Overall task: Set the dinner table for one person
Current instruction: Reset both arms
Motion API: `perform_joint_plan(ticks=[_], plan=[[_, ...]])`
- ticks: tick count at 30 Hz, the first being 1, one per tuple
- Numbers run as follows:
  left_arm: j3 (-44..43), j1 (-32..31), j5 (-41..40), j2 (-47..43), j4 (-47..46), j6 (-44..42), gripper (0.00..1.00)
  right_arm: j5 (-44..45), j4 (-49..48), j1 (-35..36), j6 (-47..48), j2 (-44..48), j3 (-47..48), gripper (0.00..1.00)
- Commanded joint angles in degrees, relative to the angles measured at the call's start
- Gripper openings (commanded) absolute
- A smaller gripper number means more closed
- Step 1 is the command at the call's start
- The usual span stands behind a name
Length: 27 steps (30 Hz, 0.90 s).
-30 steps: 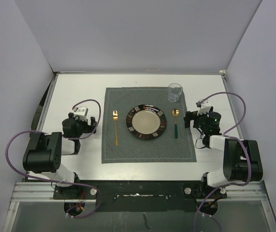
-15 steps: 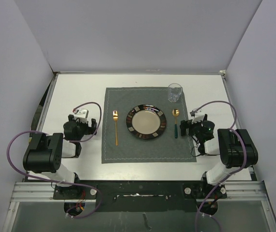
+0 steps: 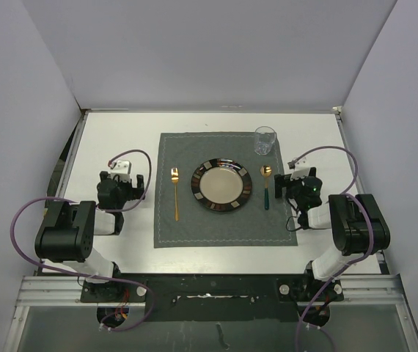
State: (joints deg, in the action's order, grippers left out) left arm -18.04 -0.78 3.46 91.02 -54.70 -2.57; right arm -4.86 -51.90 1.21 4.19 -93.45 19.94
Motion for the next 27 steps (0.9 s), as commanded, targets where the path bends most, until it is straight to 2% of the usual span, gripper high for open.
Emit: perform_joint_plan(ticks=[1,27], plan=[[-2.34,0.24,-1.36,0.91,-0.54,1.32,0.98,2.42,0.56,-0.09,-0.34,0.27,2.93,0.98],[-2.26,0.25,-1.44,0.91,-0.68,1.26,0.98,1.96,0.31,-0.19,-0.59,0.37,2.91,0.98]])
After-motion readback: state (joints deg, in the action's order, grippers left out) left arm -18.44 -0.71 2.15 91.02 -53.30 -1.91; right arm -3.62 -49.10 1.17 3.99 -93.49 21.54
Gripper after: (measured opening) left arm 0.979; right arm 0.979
